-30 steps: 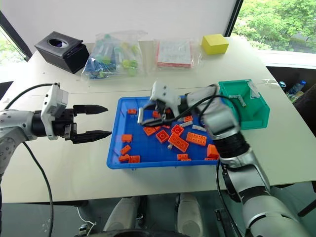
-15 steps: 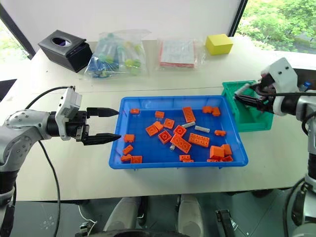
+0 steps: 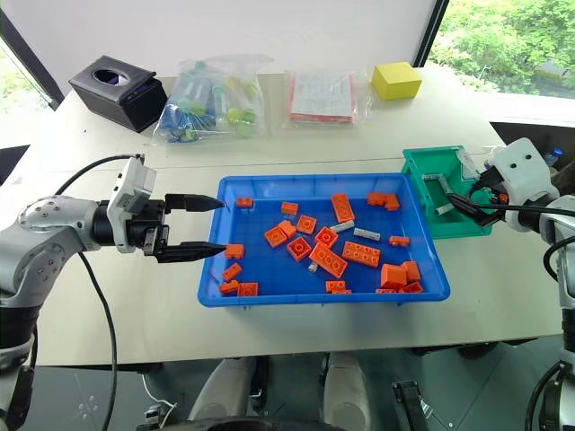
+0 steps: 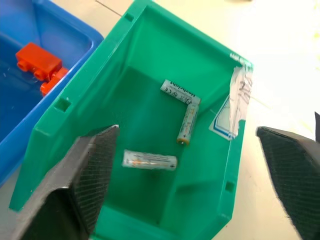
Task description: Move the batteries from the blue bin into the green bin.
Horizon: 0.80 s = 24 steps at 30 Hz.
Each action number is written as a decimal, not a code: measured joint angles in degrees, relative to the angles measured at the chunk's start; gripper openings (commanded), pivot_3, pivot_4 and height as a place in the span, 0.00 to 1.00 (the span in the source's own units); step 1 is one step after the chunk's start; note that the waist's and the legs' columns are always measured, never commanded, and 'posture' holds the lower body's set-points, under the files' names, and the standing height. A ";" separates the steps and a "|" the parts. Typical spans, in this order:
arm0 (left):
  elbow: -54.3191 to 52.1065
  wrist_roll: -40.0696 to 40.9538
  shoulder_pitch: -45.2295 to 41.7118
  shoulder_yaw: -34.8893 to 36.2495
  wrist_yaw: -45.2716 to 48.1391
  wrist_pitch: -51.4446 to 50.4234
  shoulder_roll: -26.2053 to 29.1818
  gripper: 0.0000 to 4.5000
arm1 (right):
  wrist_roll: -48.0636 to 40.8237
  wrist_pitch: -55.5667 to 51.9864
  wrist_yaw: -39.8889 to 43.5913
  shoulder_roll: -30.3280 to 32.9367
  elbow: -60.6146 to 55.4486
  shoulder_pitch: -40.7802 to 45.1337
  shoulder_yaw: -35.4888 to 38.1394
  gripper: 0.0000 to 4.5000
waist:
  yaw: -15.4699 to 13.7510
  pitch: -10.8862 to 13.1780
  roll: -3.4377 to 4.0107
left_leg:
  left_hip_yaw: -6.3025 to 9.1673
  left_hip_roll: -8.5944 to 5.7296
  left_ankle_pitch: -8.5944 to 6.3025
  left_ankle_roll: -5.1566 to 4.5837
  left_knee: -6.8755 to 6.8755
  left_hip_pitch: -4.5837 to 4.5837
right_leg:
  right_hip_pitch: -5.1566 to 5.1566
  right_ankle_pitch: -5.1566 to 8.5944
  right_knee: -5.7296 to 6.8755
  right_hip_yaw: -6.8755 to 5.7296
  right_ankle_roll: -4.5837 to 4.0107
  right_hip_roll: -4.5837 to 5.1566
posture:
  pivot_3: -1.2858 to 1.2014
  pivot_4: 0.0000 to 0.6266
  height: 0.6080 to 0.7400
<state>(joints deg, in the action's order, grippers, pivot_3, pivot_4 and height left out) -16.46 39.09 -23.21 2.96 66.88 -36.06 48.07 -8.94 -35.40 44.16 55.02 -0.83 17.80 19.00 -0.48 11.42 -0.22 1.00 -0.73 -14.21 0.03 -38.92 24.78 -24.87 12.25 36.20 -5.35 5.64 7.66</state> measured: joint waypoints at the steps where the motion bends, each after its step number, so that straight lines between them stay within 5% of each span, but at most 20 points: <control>1: -0.17 0.15 -0.01 0.01 0.00 -0.04 0.01 1.00 | -1.37 -0.60 0.98 0.01 -0.52 -0.50 0.46 0.98 | -0.14 0.00 0.00 | 0.00 0.00 0.00 0.00 0.00 0.00 | 0.00 0.00 0.00 0.00 0.00 0.00 | 0.52 0.24 0.64; 13: -0.49 0.32 -0.71 0.02 -0.12 -0.14 -0.14 1.00 | -26.80 -27.02 3.96 -1.25 -24.57 2.57 2.76 0.98 | -0.28 0.02 -0.01 | 0.22 0.06 -0.01 -0.01 -0.02 0.00 | 0.02 0.05 -0.04 0.00 -0.11 -0.02 | 0.52 0.24 0.64; 24: -0.63 0.35 -1.66 -0.12 1.77 -0.91 0.10 1.00 | -30.83 -37.27 -5.25 -8.29 -31.86 2.92 -15.69 0.98 | -0.27 0.03 -0.02 | 0.22 0.05 -0.01 -0.02 -0.05 0.04 | 0.02 0.09 -0.06 0.00 -0.21 -0.02 | 0.52 0.24 0.64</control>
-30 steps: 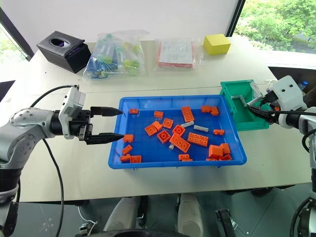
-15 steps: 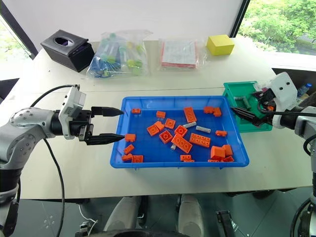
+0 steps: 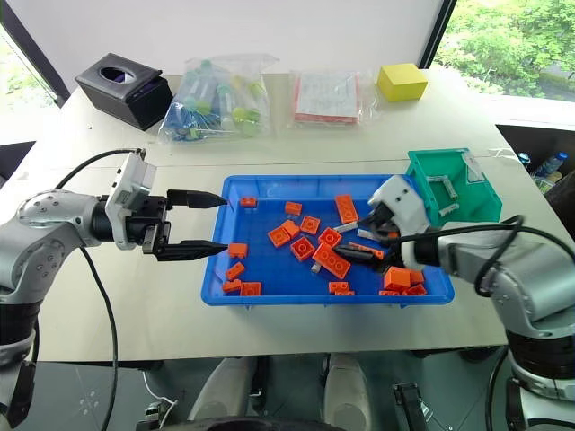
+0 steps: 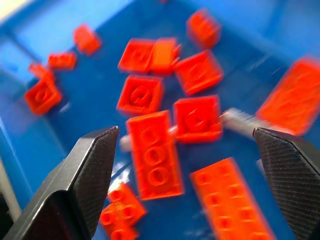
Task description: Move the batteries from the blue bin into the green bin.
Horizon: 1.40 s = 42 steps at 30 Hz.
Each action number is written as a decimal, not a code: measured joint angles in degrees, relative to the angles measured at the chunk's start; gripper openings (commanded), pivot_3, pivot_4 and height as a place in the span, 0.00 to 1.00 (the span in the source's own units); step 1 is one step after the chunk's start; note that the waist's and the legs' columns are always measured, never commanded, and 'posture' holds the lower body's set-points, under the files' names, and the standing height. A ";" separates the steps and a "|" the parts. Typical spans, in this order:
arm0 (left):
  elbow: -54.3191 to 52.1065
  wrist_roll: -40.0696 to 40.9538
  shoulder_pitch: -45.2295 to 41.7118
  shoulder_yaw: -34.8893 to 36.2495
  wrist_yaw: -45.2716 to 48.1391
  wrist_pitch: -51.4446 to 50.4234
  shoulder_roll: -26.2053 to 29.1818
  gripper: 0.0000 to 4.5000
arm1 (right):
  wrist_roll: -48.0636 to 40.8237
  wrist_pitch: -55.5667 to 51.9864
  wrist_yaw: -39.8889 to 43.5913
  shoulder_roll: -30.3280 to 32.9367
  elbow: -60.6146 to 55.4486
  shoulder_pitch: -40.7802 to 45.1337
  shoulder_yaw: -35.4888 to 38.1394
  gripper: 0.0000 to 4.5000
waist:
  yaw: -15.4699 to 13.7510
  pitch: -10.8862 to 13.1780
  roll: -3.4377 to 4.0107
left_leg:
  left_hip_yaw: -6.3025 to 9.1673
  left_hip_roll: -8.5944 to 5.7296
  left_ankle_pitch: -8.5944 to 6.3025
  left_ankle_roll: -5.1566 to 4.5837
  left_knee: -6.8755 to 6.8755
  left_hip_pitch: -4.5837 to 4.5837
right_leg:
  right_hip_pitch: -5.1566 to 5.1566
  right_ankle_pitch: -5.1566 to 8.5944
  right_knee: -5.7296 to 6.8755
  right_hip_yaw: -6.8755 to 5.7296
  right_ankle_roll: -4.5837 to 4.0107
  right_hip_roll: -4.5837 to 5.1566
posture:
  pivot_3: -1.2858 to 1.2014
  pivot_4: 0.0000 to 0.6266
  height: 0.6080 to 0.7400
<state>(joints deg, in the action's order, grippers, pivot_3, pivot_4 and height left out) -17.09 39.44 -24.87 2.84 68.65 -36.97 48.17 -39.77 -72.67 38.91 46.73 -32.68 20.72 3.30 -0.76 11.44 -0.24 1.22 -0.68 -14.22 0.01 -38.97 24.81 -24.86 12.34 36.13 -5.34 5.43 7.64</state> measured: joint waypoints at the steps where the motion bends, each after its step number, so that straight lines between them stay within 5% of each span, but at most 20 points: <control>1: -0.16 0.01 0.02 0.00 0.06 -0.12 0.01 1.00 | 0.05 -0.05 -0.30 -0.25 -0.25 0.00 -1.38 0.98 | 0.00 0.00 0.00 | 0.00 0.00 0.00 0.00 0.00 0.00 | 0.00 0.00 0.00 0.00 0.00 0.00 | 0.52 0.24 0.64; 14: -2.33 0.79 0.52 0.00 -0.03 -1.32 0.01 1.00 | 4.76 3.99 -1.44 -0.67 2.28 0.47 -11.95 0.98 | 0.00 0.00 -0.01 | -0.01 0.00 0.00 0.00 -0.01 0.00 | 0.00 0.00 0.00 0.00 0.01 -0.02 | 0.52 0.24 0.64; 21: -2.78 1.16 0.52 0.00 -0.07 -1.46 0.02 1.00 | 8.04 7.33 -1.04 -0.57 4.81 0.61 -13.58 0.25 | 0.01 0.00 -0.01 | -0.01 0.00 0.00 0.00 -0.02 0.00 | 0.00 0.00 0.01 0.00 0.01 -0.03 | 0.52 0.24 0.64; 25: -2.76 1.11 0.51 0.00 -0.08 -1.42 0.01 1.00 | 6.92 6.55 0.17 -0.42 4.80 1.18 -12.28 0.25 | 0.01 0.00 -0.01 | -0.01 0.00 0.00 0.00 -0.02 0.00 | 0.00 -0.01 0.00 0.00 0.01 -0.03 | 0.52 0.24 0.64; 31: -2.05 0.70 -0.28 -0.23 -0.05 -0.77 -0.15 1.00 | 3.93 4.48 0.28 -1.72 10.21 13.91 -5.16 0.25 | 0.08 0.01 -0.02 | -0.05 0.06 0.00 0.00 -0.06 -0.01 | -0.01 -0.06 0.00 -0.01 -0.07 -0.09 | 0.52 0.24 0.64; 38: -0.77 -0.27 -0.75 -0.55 -0.10 0.27 -0.85 1.00 | 10.07 9.32 -2.02 -11.81 21.49 20.50 -12.77 0.25 | 0.21 0.01 -0.02 | -0.20 0.06 0.00 -0.01 -0.01 0.02 | -0.06 -0.17 0.04 -0.01 0.11 -0.13 | 0.52 0.24 0.64; 42: -0.76 -0.45 -1.54 -1.35 -0.15 0.31 -1.35 1.00 | 14.69 13.73 -2.73 -17.90 26.36 21.70 -20.32 0.67 | 0.31 0.01 -0.02 | -0.18 0.05 0.00 -0.01 -0.02 0.03 | -0.08 -0.18 0.08 -0.01 0.11 -0.14 | 0.52 0.24 0.64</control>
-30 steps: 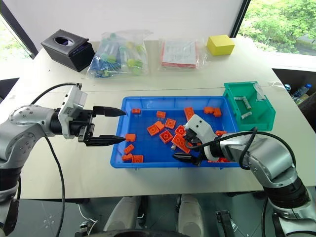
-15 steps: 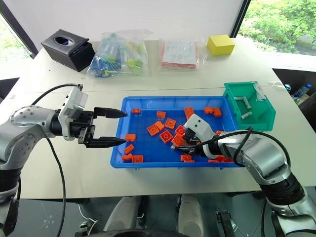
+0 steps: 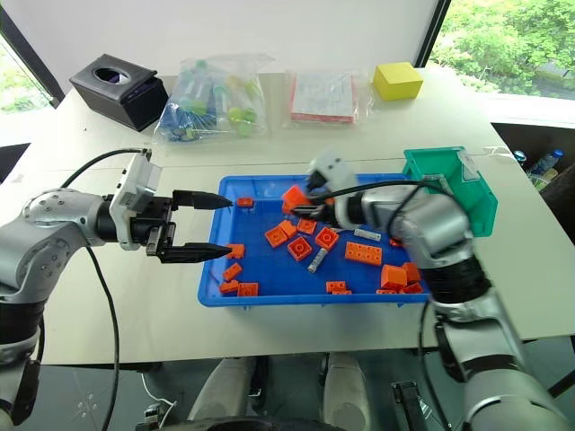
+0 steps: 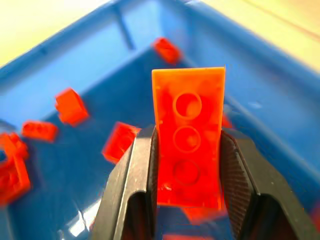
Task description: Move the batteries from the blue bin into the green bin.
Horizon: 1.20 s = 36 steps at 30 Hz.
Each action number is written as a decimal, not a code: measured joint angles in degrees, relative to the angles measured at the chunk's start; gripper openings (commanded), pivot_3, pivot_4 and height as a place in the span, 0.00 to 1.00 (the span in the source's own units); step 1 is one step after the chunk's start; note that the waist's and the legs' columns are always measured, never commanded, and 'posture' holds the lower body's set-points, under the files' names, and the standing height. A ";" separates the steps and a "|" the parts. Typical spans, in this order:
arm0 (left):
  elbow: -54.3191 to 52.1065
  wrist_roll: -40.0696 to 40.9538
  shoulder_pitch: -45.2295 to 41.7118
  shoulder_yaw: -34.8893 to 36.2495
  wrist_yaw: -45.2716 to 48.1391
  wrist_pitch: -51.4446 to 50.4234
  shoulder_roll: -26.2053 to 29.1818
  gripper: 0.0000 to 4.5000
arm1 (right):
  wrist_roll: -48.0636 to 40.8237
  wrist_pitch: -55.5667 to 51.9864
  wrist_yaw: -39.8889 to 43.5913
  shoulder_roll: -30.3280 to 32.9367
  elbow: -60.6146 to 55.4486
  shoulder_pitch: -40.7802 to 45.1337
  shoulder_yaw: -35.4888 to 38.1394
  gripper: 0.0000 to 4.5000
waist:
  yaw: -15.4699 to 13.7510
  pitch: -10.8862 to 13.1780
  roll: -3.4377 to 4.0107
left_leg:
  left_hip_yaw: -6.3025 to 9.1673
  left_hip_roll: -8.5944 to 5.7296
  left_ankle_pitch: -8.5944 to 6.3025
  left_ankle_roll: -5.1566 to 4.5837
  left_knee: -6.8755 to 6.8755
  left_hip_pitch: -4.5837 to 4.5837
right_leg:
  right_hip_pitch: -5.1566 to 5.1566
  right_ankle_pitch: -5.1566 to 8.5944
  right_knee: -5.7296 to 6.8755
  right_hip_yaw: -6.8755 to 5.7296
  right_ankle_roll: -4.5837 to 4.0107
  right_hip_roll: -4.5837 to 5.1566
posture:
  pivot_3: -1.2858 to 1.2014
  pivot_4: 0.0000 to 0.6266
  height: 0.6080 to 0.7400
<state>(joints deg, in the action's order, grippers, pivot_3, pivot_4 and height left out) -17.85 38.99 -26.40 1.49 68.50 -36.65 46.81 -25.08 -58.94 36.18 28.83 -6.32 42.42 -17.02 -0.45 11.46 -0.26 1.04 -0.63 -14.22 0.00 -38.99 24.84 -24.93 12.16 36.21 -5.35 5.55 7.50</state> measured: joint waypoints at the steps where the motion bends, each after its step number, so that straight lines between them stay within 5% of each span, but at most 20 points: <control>1: 0.02 -0.06 0.01 0.00 0.00 0.00 0.00 1.00 | 1.41 1.17 0.18 -0.01 0.95 0.14 -1.24 0.78 | -0.19 0.00 0.00 | 0.00 -0.01 0.00 0.00 -0.01 0.01 | 0.00 0.00 0.00 0.00 0.00 0.01 | 0.52 0.24 0.64; 2: 0.04 -0.11 0.01 0.00 0.00 0.00 0.01 1.00 | 2.62 2.34 0.42 0.17 1.74 0.45 -2.20 0.89 | -0.30 0.00 0.00 | 0.00 -0.02 0.00 0.00 -0.02 0.02 | 0.01 0.00 -0.02 0.00 0.00 0.01 | 0.52 0.24 0.64; 6: 0.05 -0.12 0.03 0.01 -0.04 0.00 0.03 1.00 | 3.32 5.37 7.10 5.44 1.94 2.17 -1.91 0.89 | -0.28 0.01 0.00 | 0.01 -0.04 0.00 0.00 -0.04 0.04 | 0.01 0.00 -0.04 0.00 0.00 0.03 | 0.52 0.24 0.64; 14: 0.06 -0.18 0.35 0.06 -0.55 0.01 0.11 1.00 | 6.50 23.66 33.55 21.92 2.85 2.52 -2.93 0.89 | 0.41 0.02 -0.01 | -0.02 0.04 -0.01 -0.01 0.00 0.03 | -0.03 0.01 -0.05 -0.01 0.02 -0.10 | 0.52 0.24 0.64; 22: 0.12 -0.23 0.24 0.06 -1.08 0.08 0.01 1.00 | 12.10 35.39 43.34 21.23 6.57 0.04 -6.92 0.89 | 1.04 0.02 -0.02 | -0.02 0.12 0.00 0.00 -0.03 0.03 | -0.02 0.00 -0.04 0.00 0.01 -0.10 | 0.52 0.24 0.64; 36: 0.13 -0.22 0.10 0.08 -1.60 0.08 0.06 1.00 | 18.28 45.25 44.80 16.35 10.75 -2.73 -7.50 0.89 | 0.88 0.02 -0.02 | 0.00 0.12 0.00 0.01 -0.05 0.03 | 0.00 -0.01 -0.02 0.00 0.00 -0.10 | 0.52 0.24 0.64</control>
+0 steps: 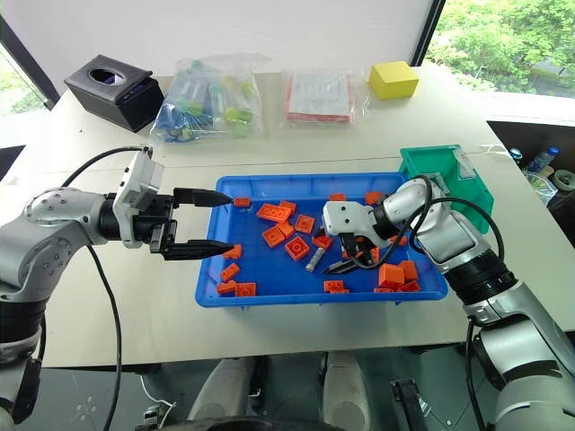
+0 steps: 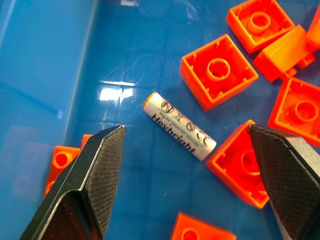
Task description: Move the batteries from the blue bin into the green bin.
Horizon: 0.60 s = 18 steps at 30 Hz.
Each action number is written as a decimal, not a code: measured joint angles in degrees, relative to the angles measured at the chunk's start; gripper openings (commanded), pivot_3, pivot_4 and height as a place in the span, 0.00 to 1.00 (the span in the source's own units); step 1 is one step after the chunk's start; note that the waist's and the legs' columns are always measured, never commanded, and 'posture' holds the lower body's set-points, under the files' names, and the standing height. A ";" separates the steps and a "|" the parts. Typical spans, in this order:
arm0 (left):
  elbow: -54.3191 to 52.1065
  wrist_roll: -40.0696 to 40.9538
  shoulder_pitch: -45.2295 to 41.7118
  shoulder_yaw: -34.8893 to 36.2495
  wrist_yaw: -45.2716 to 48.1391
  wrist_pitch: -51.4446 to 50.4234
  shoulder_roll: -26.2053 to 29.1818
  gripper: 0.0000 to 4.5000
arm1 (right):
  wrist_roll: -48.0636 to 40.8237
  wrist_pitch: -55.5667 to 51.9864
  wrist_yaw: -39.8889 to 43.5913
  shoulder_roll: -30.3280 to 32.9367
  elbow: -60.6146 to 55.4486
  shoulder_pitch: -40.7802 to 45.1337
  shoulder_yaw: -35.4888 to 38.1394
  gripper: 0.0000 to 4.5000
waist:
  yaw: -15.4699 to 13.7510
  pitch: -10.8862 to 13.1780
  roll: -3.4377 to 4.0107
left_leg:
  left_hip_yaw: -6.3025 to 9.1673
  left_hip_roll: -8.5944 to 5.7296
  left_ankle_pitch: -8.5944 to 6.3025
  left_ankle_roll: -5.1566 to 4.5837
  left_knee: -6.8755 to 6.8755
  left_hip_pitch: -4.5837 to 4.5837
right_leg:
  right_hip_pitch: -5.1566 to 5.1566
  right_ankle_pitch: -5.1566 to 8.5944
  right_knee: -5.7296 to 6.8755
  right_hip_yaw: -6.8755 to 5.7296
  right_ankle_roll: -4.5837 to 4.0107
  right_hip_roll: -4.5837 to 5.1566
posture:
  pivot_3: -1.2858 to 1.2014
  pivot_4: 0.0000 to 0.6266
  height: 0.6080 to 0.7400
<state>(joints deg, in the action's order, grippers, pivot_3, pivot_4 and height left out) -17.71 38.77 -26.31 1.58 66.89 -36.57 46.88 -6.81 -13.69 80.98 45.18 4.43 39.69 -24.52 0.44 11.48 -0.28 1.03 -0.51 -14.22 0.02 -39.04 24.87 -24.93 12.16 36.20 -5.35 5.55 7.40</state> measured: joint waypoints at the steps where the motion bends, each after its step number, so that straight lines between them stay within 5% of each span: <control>1: 0.00 0.00 0.00 0.01 -0.03 0.00 0.01 1.00 | 0.05 0.39 0.02 -0.04 -0.01 -0.43 0.08 0.89 | -0.01 0.00 0.00 | 0.00 0.00 0.00 0.00 -0.01 0.00 | 0.01 0.00 0.00 0.00 0.00 0.00 | 0.52 0.24 0.64; 18: 0.01 0.00 -0.58 0.01 -0.68 0.00 0.01 1.00 | 3.71 4.30 -0.32 -1.20 2.73 0.95 0.82 0.89 | 0.08 0.00 0.00 | -0.01 0.00 0.00 0.00 -0.01 -0.13 | 0.09 0.00 0.02 0.01 -0.01 0.00 | 0.52 0.24 0.64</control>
<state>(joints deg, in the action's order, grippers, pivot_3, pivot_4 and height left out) -17.70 38.77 -26.88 1.59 66.21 -36.57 46.89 -3.09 -9.39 80.66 43.98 7.15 40.63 -23.70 0.52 11.48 -0.28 1.02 -0.51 -14.22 0.02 -39.05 24.74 -24.84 12.15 36.21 -5.34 5.54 7.40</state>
